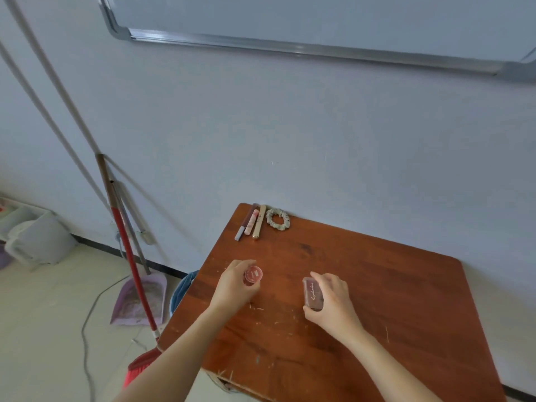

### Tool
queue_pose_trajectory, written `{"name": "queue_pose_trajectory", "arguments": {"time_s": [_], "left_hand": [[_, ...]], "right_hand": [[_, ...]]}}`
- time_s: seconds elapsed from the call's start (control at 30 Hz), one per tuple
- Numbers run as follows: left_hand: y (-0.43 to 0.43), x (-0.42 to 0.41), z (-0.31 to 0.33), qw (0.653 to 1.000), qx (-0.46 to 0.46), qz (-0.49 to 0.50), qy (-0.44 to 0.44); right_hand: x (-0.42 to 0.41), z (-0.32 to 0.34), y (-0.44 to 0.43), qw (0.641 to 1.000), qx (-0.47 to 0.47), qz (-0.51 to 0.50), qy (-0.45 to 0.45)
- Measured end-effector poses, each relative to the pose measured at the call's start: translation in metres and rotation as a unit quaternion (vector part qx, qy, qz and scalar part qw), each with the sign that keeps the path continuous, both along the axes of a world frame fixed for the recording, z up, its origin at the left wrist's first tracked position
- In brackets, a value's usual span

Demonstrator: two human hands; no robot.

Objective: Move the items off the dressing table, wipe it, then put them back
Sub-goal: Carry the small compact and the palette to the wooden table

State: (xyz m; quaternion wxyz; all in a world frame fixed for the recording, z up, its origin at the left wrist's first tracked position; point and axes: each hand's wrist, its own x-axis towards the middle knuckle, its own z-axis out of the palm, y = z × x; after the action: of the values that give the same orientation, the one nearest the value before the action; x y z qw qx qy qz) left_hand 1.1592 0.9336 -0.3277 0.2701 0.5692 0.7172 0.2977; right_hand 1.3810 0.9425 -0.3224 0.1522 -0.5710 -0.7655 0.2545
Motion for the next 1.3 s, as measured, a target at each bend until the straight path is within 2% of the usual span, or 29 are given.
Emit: {"name": "queue_pose_trajectory", "arguments": {"time_s": [0.27,0.63,0.93,1.03,1.13,1.3], "left_hand": [[0.047,0.004,-0.009,0.997,-0.025,-0.039,0.07],[0.134,0.011,-0.012,0.971,0.03,-0.109,0.209],[0.142,-0.005,-0.026,0.949,0.024,-0.161,0.271],[0.133,-0.012,-0.024,0.957,0.037,-0.134,0.255],[0.113,-0.026,-0.024,0.972,0.058,-0.066,0.216],[0.081,-0.059,-0.036,0.982,-0.007,0.015,0.191]], "right_hand": [[0.002,-0.008,0.024,1.0,-0.018,-0.013,0.007],[0.009,-0.008,0.041,0.998,-0.011,-0.042,-0.042],[-0.025,-0.016,0.079,0.998,-0.007,-0.05,-0.025],[-0.037,-0.019,0.099,0.998,-0.013,-0.068,-0.006],[-0.048,-0.023,0.117,0.996,-0.013,-0.083,-0.008],[-0.066,-0.03,0.138,0.995,-0.01,-0.095,-0.03]]}}
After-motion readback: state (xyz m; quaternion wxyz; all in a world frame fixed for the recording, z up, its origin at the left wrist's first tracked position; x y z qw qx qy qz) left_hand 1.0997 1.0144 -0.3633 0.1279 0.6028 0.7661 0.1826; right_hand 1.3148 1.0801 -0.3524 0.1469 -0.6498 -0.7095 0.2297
